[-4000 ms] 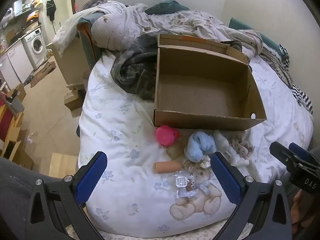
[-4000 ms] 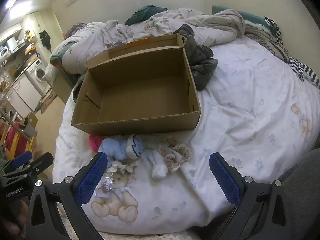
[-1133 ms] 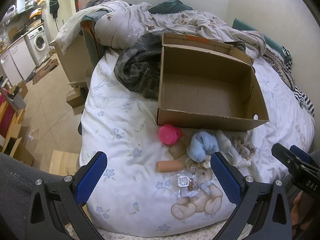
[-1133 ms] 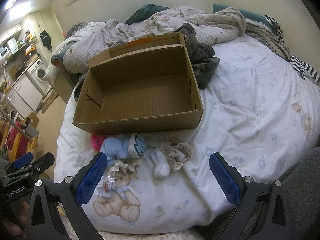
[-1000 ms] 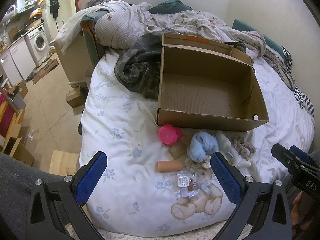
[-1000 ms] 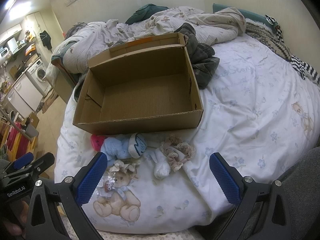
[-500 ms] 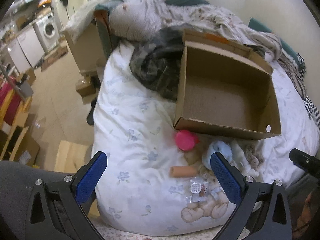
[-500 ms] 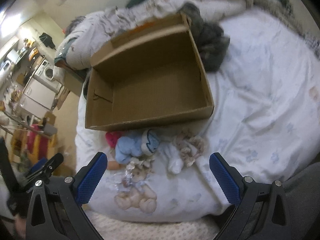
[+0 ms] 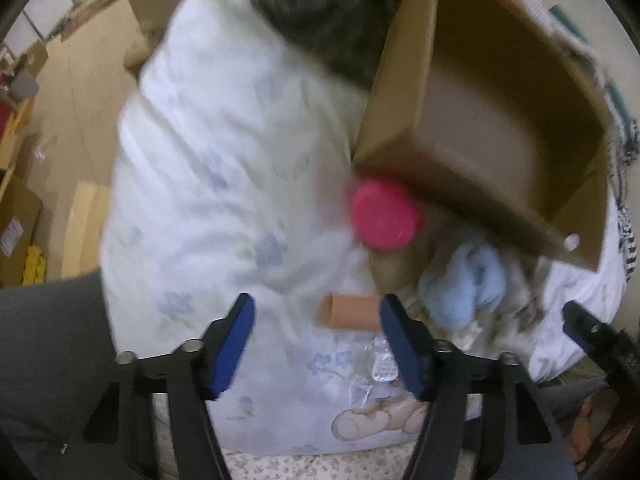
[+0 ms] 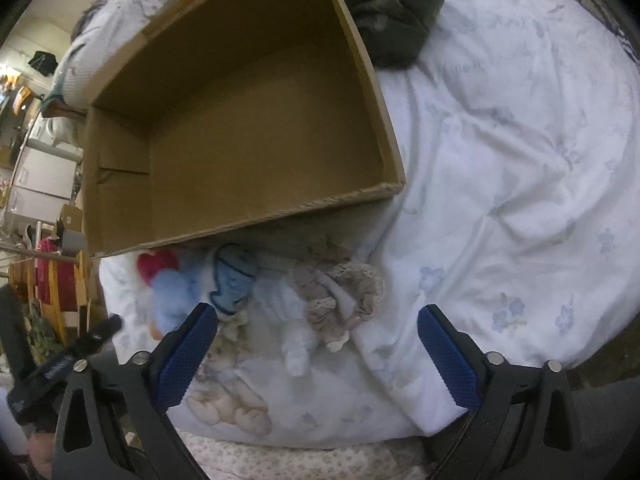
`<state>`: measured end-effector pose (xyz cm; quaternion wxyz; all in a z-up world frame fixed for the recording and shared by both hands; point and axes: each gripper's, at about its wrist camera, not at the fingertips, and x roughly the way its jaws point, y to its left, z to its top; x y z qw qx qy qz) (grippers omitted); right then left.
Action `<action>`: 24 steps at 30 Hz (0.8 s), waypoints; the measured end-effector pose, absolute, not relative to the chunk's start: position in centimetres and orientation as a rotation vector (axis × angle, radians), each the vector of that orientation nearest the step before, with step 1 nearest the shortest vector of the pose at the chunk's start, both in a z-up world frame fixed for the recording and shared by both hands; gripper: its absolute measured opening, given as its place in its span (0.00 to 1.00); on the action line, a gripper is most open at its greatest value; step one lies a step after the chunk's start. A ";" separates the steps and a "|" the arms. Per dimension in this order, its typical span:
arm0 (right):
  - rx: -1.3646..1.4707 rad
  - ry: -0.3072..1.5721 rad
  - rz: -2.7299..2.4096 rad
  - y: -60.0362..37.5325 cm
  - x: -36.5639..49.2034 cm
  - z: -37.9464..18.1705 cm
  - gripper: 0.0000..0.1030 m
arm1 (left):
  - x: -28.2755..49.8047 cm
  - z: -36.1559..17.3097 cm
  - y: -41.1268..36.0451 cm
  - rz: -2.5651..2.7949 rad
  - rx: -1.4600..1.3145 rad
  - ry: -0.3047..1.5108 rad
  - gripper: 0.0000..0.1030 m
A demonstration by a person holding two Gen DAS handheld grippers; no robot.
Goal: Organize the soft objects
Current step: 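Grasp the tan cardboard tube with the left gripper while the right gripper grasps the beige lace scrunchie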
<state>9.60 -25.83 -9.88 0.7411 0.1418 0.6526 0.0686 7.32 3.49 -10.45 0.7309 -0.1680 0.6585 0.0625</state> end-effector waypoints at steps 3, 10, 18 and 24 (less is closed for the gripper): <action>0.299 1.438 0.142 -25.9 9.7 -10.5 1.00 | 7.6 -12.4 2.6 0.125 -0.352 1.490 0.56; 0.308 1.480 0.126 -26.4 10.6 -12.1 0.99 | 8.5 -14.3 1.5 0.107 -0.285 1.515 0.52; 0.299 1.508 0.116 -26.5 11.2 -13.8 0.73 | 8.6 -13.8 -0.1 0.000 -0.289 1.486 0.06; 0.300 1.520 0.123 -26.2 12.0 -14.2 0.21 | 8.7 -12.2 0.9 -0.013 -0.341 1.441 0.06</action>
